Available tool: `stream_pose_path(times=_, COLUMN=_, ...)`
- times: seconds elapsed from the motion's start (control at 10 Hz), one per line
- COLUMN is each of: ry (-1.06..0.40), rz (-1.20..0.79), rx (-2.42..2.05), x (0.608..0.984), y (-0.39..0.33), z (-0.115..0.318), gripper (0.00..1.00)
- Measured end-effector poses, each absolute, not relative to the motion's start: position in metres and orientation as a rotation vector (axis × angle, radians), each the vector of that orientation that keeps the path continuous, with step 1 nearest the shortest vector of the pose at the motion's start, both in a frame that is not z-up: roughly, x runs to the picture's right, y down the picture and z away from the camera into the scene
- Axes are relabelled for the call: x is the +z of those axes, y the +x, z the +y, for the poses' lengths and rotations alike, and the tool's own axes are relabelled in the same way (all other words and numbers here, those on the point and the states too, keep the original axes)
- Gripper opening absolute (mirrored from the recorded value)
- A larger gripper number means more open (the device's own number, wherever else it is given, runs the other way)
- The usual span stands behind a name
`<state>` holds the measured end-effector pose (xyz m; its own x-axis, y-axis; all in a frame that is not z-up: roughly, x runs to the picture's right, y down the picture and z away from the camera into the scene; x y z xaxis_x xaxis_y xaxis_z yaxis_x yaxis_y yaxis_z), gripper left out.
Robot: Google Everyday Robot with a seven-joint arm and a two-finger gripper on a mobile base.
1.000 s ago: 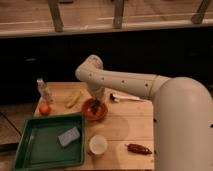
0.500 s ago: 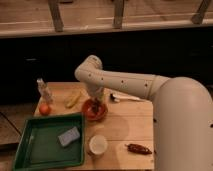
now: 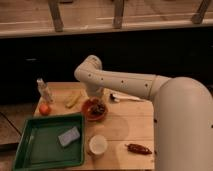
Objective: Place grapes in red bowl
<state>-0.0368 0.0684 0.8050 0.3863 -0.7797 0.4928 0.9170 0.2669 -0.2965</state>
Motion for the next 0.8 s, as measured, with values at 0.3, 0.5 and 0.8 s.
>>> stream_pose_path(times=0.3, ry=-0.588, rz=-0.274, rx=-1.17, x=0.8052, y=-0.038, z=0.0683, gripper=0.58)
stream_pose_path(times=0.5, ry=-0.588, rz=-0.274, rx=-1.17, x=0.8052, y=-0.0381, z=0.0683, gripper=0.58)
stream_pose_path(times=0.8, ry=-0.588, rz=-0.275, rx=-1.17, x=0.8055, y=-0.0384, z=0.0687, gripper=0.58)
